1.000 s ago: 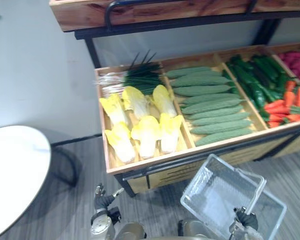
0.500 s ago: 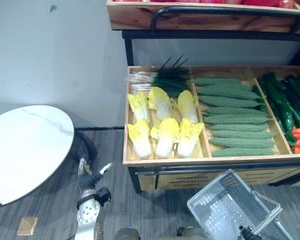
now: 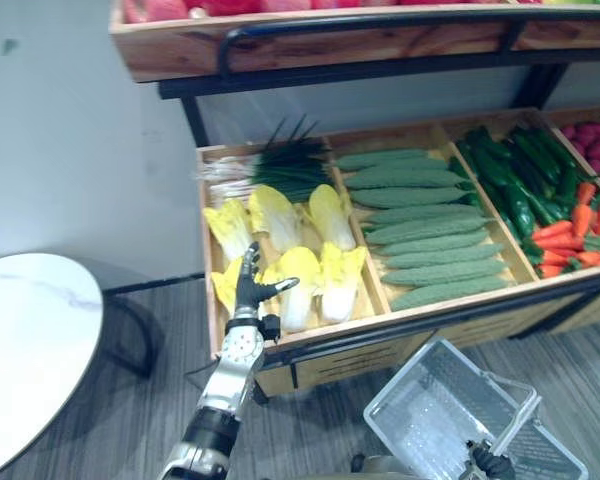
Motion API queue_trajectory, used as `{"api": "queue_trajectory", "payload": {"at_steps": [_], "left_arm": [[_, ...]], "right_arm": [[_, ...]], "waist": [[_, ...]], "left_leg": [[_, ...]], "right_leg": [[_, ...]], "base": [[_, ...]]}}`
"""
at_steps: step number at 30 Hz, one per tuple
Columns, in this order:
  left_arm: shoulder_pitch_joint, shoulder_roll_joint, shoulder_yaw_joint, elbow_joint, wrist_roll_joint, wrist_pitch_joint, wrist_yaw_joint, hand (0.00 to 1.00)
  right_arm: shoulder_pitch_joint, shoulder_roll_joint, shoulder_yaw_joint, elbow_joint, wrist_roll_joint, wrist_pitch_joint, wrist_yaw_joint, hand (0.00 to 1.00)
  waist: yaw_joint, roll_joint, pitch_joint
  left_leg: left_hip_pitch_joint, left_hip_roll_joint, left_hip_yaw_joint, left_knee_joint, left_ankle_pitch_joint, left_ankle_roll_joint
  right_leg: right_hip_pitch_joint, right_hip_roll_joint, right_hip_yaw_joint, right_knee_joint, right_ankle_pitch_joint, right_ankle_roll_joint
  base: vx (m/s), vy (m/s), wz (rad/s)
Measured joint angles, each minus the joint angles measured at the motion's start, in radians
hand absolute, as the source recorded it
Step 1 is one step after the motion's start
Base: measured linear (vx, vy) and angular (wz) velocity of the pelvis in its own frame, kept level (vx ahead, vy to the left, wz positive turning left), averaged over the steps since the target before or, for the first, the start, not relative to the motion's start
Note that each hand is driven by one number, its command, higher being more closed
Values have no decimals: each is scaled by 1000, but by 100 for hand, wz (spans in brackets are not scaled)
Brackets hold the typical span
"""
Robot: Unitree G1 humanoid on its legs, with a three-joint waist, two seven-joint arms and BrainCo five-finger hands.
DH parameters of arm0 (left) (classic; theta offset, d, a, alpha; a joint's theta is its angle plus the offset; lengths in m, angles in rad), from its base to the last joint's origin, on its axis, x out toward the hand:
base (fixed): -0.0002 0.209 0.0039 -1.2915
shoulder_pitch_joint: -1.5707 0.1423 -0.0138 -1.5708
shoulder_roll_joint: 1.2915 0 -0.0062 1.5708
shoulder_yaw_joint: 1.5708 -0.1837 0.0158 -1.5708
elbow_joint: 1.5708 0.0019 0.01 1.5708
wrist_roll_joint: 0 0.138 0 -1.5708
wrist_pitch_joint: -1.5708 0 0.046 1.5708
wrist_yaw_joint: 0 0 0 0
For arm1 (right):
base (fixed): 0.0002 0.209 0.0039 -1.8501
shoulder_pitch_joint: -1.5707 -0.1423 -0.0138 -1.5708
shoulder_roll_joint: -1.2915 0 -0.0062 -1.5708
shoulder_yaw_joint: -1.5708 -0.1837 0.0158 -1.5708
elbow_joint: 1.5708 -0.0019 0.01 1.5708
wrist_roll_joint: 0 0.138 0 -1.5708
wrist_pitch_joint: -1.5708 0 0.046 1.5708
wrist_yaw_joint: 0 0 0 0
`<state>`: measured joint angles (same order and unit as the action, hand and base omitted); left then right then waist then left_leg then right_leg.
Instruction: Pick vegetable in the basket
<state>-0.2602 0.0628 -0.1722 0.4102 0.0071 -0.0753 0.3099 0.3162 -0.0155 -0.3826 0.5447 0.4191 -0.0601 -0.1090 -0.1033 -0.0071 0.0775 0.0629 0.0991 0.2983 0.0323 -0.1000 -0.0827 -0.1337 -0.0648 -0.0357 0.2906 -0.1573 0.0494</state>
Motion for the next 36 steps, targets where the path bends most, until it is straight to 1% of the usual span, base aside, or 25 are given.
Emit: {"api": "queue_trajectory", "payload": {"at_steps": [1,3,4,5,7,9,10,11,12,14,15,21,24,25,28,30,31,33,36], "left_arm": [[-32,2,-2,40,16,7,0,0],[-78,1,1,91,37,13,1,0],[-103,1,0,117,41,12,1,0],[-310,21,19,297,210,67,39,0],[-339,19,27,321,245,84,43,0],[-373,18,46,357,267,88,44,0],[-394,18,63,364,283,92,44,100],[-421,18,84,375,337,112,44,100],[-438,17,102,384,385,131,43,100],[-439,16,102,385,433,143,44,100],[-443,9,103,385,485,152,40,100],[-458,-8,98,397,556,155,6,100],[-458,-11,87,382,576,157,-6,100],[-385,9,53,205,598,157,-6,100],[-362,7,53,169,598,158,-3,100],[-341,9,54,127,598,159,-3,100],[-99,12,54,-302,592,131,55,100],[-71,12,74,-331,592,120,85,100],[-49,13,98,-339,591,120,85,100]], "right_arm": [[-13,-7,0,0,0,0,-1,100],[-22,-10,0,-5,0,1,-1,100],[-24,-10,0,-11,0,2,-1,100],[-59,-12,40,-136,5,-2,0,100],[-54,-12,45,-162,13,-2,0,100],[-57,-10,51,-193,16,-3,-1,100],[-59,-11,63,-216,22,-4,-2,100],[-66,-11,82,-239,34,-14,1,100],[-74,-10,95,-250,42,-22,6,100],[-74,-10,108,-260,46,-34,7,100],[-75,-10,109,-260,57,-36,18,100],[-75,-9,111,-260,73,-41,45,100],[-75,-9,111,-265,82,-48,49,100],[-68,-9,108,-289,80,-51,49,100],[-54,-9,108,-289,80,-52,51,100],[-50,-9,109,-289,80,-52,56,100],[-3,-4,101,-284,62,-52,62,100],[3,-6,78,-269,56,-53,61,100],[1,-5,85,-248,49,-53,64,100]], "waist": [[-7,2,5],[-41,3,27],[-43,4,39],[-51,5,115],[-52,2,125],[-50,2,134],[-48,-1,142],[-48,-4,157],[-47,-10,173],[-47,-10,178],[-46,-10,179],[-42,-9,187],[-44,-2,210],[-43,12,229],[-44,21,234],[-43,23,235],[-18,37,229],[-14,57,216],[-11,60,213]], "left_leg": [[-2,1,9,-4,1,1],[4,2,10,-17,10,-2],[2,2,12,-16,10,-3],[-92,7,63,12,15,-1],[-93,13,68,23,14,-2],[-110,18,77,35,13,-2],[-125,19,87,44,12,-1],[-132,21,91,48,5,9],[-135,22,92,55,4,10],[-140,22,96,60,2,11],[-145,22,96,66,2,12],[-145,19,85,73,2,14],[-134,19,62,73,3,13],[-135,20,53,71,8,10],[-126,22,44,70,9,8],[-126,22,43,67,12,3],[-68,24,30,35,27,-2],[-67,22,13,33,26,-2],[-65,21,8,26,28,1]], "right_leg": [[-13,6,13,1,1,-2],[-14,10,26,1,2,-3],[-18,11,35,3,2,-3],[-141,12,96,21,28,-11],[-141,13,98,21,29,-12],[-154,15,102,20,40,-13],[-167,15,105,19,46,-11],[-174,17,110,18,50,-9],[-174,17,115,17,56,-6],[-174,17,119,5,66,-3],[-173,16,119,-3,74,-1],[-162,10,111,-7,77,2],[-135,6,90,-16,77,2],[-129,6,80,-22,77,2],[-112,6,72,-33,78,1],[-112,6,71,-35,78,1],[-47,15,60,-69,79,-1],[-37,10,48,-71,80,-2],[-37,12,47,-74,86,-3]], "base": [[43,-24,-29],[57,-14,-9],[-7,-1,-48],[-42,-10,-50],[-18,-23,-30],[-13,-13,-6],[-70,-9,-7],[-104,-9,-9],[-103,-7,-8],[-76,2,-6],[-55,7,-2],[-15,2,6],[13,-10,18],[27,-27,22],[14,-13,8],[28,-13,4],[51,-23,15],[6,-8,20],[-48,3,3]]}}
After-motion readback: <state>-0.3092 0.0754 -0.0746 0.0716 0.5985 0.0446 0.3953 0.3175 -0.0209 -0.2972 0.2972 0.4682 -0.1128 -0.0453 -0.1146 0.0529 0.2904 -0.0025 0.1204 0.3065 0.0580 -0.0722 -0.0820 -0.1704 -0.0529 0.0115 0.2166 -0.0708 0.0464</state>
